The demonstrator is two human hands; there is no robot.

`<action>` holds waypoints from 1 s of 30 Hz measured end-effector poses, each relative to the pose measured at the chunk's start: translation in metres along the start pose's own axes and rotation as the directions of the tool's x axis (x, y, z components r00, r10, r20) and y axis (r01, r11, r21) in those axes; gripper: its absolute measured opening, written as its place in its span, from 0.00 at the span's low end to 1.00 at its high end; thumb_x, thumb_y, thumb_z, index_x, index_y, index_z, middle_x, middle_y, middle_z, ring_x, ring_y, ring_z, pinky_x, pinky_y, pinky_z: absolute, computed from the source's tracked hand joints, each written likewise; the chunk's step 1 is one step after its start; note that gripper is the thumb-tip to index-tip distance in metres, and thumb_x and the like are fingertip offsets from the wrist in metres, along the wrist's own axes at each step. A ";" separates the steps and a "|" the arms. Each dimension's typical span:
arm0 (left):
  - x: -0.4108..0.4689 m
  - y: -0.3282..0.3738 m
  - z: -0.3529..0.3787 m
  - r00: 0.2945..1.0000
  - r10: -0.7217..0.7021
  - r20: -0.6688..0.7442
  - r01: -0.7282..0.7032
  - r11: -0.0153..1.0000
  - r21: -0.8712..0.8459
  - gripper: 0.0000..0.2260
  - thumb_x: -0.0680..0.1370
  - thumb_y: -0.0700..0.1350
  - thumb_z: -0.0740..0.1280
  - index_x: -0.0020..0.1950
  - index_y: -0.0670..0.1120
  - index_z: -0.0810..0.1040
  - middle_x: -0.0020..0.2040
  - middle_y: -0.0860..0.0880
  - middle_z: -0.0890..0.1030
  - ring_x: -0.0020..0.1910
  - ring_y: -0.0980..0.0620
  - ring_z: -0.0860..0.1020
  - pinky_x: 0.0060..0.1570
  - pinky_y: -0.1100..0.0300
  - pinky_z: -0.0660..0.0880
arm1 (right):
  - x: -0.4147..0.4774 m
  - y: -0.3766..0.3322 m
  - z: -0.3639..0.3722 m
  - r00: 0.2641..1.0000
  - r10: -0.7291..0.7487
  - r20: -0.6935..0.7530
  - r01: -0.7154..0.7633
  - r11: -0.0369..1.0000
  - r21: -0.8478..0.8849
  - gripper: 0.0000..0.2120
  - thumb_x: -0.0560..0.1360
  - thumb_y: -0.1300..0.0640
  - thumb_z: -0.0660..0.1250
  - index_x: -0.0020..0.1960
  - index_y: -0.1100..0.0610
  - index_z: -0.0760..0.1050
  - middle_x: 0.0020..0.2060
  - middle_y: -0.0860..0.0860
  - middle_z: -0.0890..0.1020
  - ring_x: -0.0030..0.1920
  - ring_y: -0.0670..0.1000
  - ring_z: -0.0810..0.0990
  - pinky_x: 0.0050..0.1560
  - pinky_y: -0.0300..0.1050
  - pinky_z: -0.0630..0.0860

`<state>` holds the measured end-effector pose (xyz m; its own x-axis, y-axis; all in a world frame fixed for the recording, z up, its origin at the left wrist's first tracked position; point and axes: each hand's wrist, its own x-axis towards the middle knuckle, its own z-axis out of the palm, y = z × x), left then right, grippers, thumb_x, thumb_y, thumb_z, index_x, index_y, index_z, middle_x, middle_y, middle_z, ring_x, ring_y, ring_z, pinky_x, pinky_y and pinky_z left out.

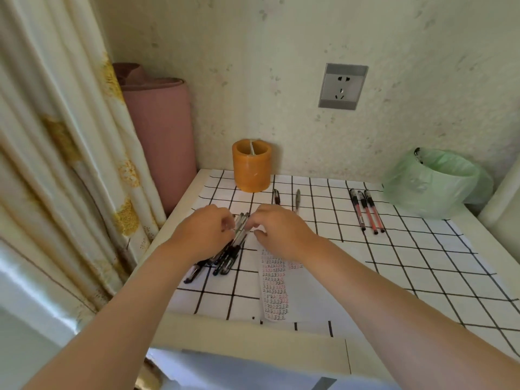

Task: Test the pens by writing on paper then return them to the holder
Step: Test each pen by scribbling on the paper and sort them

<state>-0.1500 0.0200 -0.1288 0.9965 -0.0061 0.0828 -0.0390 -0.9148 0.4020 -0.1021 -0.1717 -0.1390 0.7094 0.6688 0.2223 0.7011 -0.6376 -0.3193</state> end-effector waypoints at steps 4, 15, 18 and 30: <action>-0.019 -0.014 -0.004 0.996 0.014 0.085 -0.010 0.999 -0.053 0.07 0.72 0.52 0.74 0.48 0.56 0.78 0.46 0.55 0.78 0.47 0.56 0.77 0.49 0.56 0.76 | 0.000 -0.017 0.007 0.984 -0.169 0.047 0.173 0.981 -0.084 0.12 0.75 0.61 0.67 0.55 0.50 0.82 0.51 0.48 0.81 0.54 0.52 0.76 0.53 0.51 0.73; -0.019 -0.025 0.000 0.992 -0.008 0.127 0.009 1.000 -0.011 0.15 0.76 0.50 0.66 0.62 0.60 0.75 0.54 0.53 0.69 0.57 0.53 0.67 0.50 0.58 0.68 | 0.000 -0.031 0.009 0.928 -0.355 0.113 0.373 0.876 -0.304 0.08 0.76 0.55 0.67 0.54 0.50 0.80 0.51 0.45 0.80 0.55 0.50 0.75 0.60 0.47 0.67; -0.018 -0.022 0.001 0.983 -0.001 0.185 0.008 0.999 -0.033 0.18 0.76 0.52 0.68 0.66 0.62 0.73 0.56 0.53 0.68 0.59 0.54 0.65 0.53 0.58 0.68 | -0.003 -0.031 0.009 0.923 -0.356 0.145 0.383 0.883 -0.271 0.07 0.76 0.58 0.67 0.52 0.52 0.82 0.47 0.48 0.82 0.51 0.52 0.78 0.60 0.48 0.69; -0.021 -0.019 0.008 0.981 -0.058 0.184 0.058 0.998 0.007 0.16 0.79 0.51 0.63 0.67 0.60 0.73 0.58 0.51 0.67 0.61 0.50 0.67 0.57 0.54 0.71 | -0.009 -0.026 0.014 0.941 -0.305 0.143 0.331 0.916 -0.225 0.10 0.75 0.57 0.66 0.56 0.51 0.78 0.50 0.47 0.77 0.53 0.51 0.76 0.62 0.49 0.69</action>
<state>-0.1692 0.0346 -0.1454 0.9936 -0.0269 -0.1096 0.0192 -0.9166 0.3994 -0.1279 -0.1556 -0.1459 0.4434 0.8790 0.1753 0.8937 -0.4486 -0.0115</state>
